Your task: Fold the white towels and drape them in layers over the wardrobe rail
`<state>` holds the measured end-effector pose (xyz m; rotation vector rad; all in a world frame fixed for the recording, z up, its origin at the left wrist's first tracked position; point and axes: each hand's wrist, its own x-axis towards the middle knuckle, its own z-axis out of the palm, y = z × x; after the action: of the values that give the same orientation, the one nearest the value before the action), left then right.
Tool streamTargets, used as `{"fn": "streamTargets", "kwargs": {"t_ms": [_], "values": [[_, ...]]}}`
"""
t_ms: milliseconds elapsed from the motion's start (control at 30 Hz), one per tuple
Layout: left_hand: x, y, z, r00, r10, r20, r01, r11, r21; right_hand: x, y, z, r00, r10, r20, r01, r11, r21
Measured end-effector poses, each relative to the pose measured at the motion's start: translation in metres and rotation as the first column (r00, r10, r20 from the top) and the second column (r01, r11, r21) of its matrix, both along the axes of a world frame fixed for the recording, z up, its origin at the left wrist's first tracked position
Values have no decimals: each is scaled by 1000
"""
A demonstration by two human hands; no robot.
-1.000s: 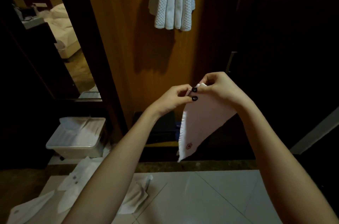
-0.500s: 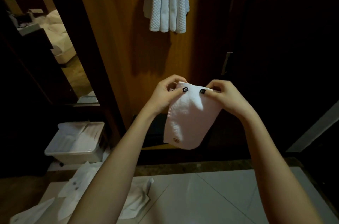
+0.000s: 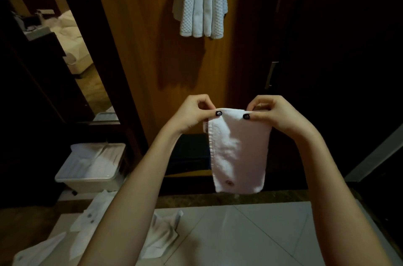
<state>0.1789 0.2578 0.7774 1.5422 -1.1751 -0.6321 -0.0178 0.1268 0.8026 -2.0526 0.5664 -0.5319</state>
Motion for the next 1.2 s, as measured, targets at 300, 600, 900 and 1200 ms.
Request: {"fn": "streamTargets", "kwargs": {"t_ms": [300, 600, 900, 1200], "values": [[25, 10, 17, 998, -65, 12, 63, 993, 97, -3, 7, -19, 979, -202, -13, 199, 971, -134], [26, 20, 16, 995, -33, 92, 25, 996, 91, 2, 17, -13, 981, -117, 154, 112, 993, 47], [19, 27, 27, 994, -16, 110, 3, 993, 118, 4, 39, -16, 919, -62, 389, -143, 868, 476], [-15, 29, 32, 953, -188, -237, 162, 979, -125, 10, 58, -2, 887, -41, 461, -192, 874, 446]]}}
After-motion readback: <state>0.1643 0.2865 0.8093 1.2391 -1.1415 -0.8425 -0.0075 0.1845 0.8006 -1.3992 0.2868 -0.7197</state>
